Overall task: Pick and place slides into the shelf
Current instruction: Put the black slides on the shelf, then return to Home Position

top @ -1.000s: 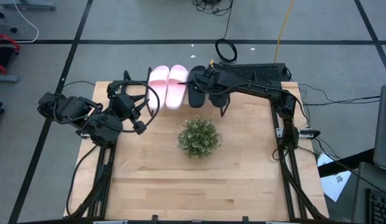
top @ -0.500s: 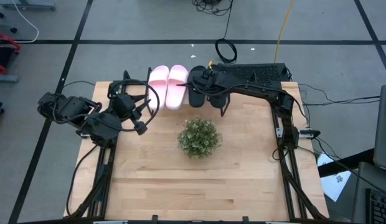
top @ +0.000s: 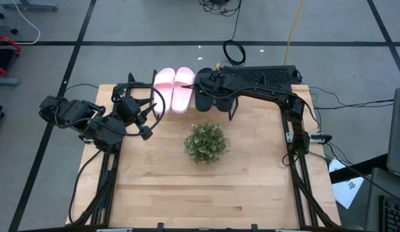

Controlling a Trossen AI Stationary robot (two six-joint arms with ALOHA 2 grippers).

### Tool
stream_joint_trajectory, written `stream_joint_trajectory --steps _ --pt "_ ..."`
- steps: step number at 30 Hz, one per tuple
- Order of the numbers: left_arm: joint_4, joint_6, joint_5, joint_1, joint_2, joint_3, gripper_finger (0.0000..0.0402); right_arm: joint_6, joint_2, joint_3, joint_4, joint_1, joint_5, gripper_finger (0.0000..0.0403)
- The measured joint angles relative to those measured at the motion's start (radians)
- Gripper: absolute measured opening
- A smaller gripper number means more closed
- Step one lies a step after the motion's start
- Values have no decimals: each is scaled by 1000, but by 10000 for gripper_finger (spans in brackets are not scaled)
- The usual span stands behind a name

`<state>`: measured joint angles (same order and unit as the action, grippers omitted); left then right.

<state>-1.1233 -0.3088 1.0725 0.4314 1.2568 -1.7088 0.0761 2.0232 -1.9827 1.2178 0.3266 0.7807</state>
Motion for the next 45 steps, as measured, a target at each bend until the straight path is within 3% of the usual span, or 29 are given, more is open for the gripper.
stream_joint_trajectory --steps 22,36,40,45 --pt "-1 38 -1 0 0 0 85 18 -17 0 -1 -26 2 136" --pt "-4 127 -5 4 -40 0 85 14 -148 0 -2 -100 5 154" --pt "-12 98 -134 37 -122 0 85 -3 -242 0 -3 -176 3 154" --pt "-50 -43 -421 80 -262 0 85 -106 -394 0 -9 -297 0 153"
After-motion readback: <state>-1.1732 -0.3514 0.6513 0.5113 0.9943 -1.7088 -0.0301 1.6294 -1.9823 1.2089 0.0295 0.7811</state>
